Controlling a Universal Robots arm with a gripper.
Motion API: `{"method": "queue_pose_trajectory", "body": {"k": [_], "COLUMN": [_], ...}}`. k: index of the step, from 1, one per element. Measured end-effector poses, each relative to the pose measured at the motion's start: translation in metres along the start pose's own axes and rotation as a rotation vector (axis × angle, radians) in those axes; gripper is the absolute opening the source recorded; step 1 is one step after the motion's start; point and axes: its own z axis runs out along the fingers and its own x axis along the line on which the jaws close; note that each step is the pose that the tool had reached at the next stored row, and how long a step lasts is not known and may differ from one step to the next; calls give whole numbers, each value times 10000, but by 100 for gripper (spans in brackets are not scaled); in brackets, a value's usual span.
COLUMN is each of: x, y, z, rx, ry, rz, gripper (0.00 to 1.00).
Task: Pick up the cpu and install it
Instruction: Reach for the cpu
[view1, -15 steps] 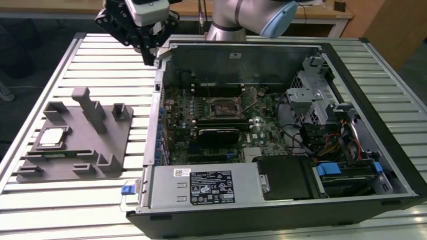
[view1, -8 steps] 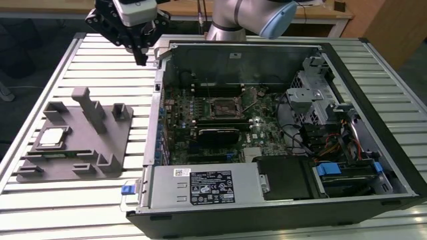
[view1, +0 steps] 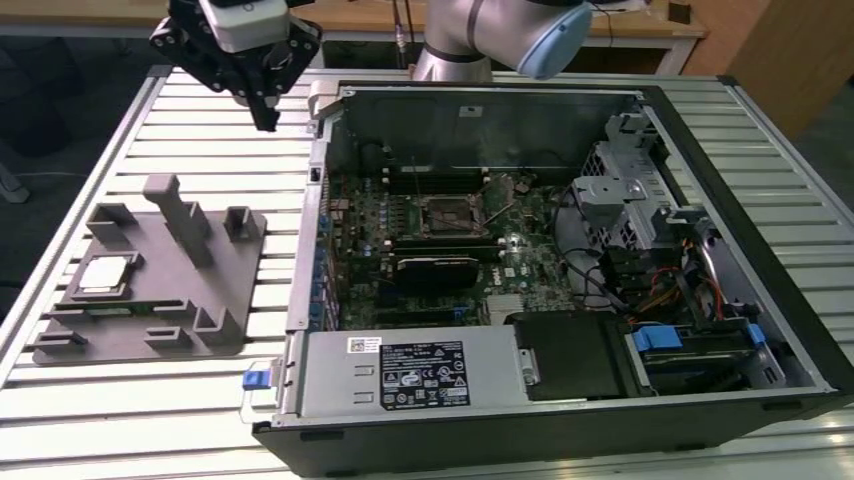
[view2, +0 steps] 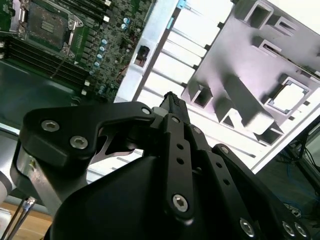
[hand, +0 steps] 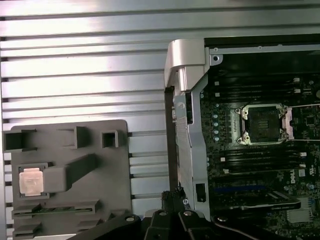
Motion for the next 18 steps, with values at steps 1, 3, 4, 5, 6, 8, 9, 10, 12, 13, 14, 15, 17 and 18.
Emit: {"method": "queue_pose_trajectory", "body": {"k": [1, 3, 4, 5, 6, 8, 9, 10, 12, 13, 14, 15, 17, 18], "x": [19, 58, 79, 99, 120, 159, 178, 198, 234, 252, 271, 291, 356, 377], "y": [-1, -4, -6, -7, -9, -12, -13, -15, -17, -19, -20, -22, -27, -28], "z": [0, -2, -2, -3, -3, -5, -5, -6, -7, -8, -8, -9, -10, -11], "rx": [0, 0, -1, 0, -1, 0, 0, 0, -1, 0, -1, -1, -2, -1], "ry": [-1, -2, -3, -4, -6, -7, -8, -9, -11, -12, -14, -15, -19, -20], "rz": [1, 1, 1, 0, 1, -1, -1, -1, 0, 0, 0, 0, -1, -1], "gripper": [11, 11, 11, 11, 11, 11, 11, 11, 11, 11, 11, 11, 11, 11]}}
